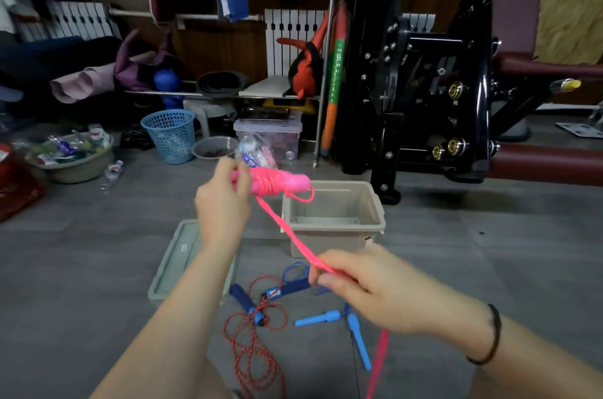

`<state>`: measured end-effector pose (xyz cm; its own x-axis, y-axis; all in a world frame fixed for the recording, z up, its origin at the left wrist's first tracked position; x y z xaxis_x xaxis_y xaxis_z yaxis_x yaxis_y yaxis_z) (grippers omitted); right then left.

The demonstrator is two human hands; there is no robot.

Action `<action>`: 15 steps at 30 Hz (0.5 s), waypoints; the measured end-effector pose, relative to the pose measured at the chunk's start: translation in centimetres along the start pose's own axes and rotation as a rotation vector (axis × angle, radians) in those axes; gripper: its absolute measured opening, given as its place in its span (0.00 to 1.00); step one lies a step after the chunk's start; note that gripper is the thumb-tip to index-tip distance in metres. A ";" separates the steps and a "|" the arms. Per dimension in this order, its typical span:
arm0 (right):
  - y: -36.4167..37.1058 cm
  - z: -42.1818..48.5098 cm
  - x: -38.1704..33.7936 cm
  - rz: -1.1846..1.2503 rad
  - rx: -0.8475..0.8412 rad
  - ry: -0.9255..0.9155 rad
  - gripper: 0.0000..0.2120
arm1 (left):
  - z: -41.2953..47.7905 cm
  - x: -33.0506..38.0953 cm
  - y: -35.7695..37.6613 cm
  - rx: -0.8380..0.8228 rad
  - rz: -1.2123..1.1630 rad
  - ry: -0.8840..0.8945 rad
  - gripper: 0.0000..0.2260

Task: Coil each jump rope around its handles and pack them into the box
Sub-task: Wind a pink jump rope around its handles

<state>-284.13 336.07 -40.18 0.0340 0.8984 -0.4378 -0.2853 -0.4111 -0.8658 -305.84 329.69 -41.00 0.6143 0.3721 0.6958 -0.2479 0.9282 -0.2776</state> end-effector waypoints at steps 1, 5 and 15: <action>-1.4 0.7 -0.7 -0.046 0.064 -0.041 0.13 | -0.7 1.0 0.8 -0.072 0.017 0.110 0.08; -9.9 4.1 0.3 -0.125 0.466 -0.049 0.11 | -3.2 4.0 2.3 -0.244 -0.019 0.430 0.08; -11.8 8.0 11.3 0.035 0.471 0.236 0.09 | -4.6 7.0 0.0 -0.459 -0.745 -0.115 0.11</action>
<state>-288.03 352.29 -33.00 0.2163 0.8036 -0.5544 -0.6878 -0.2776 -0.6707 -298.08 332.28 -39.23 0.4110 -0.3092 0.8576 0.5276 0.8478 0.0528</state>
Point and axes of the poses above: each hand's wrist, its own z-axis towards the middle knuckle, its own y-axis out of the palm, x = y × z, the point moved 7 cm from there along z, towards the middle knuckle, and after that the axes turned 11 degrees about x, right-handed, at the moved point
